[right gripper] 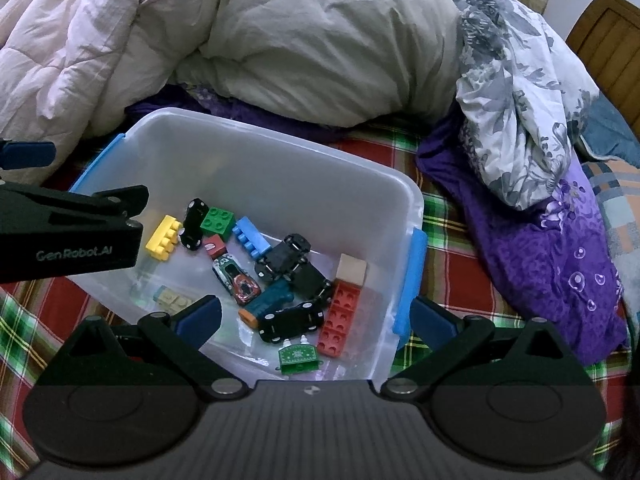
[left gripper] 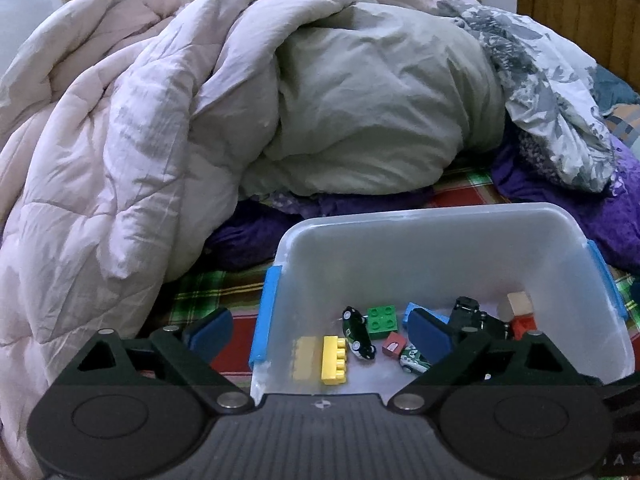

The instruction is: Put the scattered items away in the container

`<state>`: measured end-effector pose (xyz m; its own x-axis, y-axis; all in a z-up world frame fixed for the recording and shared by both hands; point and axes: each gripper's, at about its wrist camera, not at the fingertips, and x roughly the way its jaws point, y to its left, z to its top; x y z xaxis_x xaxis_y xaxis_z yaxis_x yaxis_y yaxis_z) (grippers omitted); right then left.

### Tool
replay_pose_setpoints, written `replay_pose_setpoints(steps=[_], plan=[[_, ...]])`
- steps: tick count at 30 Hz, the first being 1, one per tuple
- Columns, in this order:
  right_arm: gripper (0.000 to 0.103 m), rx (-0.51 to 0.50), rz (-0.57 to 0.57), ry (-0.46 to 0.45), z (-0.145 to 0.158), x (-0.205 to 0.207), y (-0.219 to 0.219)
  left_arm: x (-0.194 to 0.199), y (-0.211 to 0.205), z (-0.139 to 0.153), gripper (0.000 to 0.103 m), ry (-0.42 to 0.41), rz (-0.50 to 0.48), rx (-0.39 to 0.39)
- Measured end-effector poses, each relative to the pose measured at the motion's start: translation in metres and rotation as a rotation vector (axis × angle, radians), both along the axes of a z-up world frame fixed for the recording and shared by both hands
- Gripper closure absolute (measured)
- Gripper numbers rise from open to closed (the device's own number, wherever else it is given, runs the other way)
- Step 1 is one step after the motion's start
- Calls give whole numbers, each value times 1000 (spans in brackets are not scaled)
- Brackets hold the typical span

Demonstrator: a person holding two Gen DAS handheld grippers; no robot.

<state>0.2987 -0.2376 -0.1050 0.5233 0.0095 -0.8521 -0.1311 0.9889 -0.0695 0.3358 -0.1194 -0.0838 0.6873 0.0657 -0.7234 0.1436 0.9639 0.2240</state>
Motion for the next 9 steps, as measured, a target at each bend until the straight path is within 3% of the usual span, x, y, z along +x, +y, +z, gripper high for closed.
replay_pose_setpoints(steps=[9], plan=[[0, -4, -5, 4, -3, 1, -2, -5, 4, 0, 6, -46, -12, 17]])
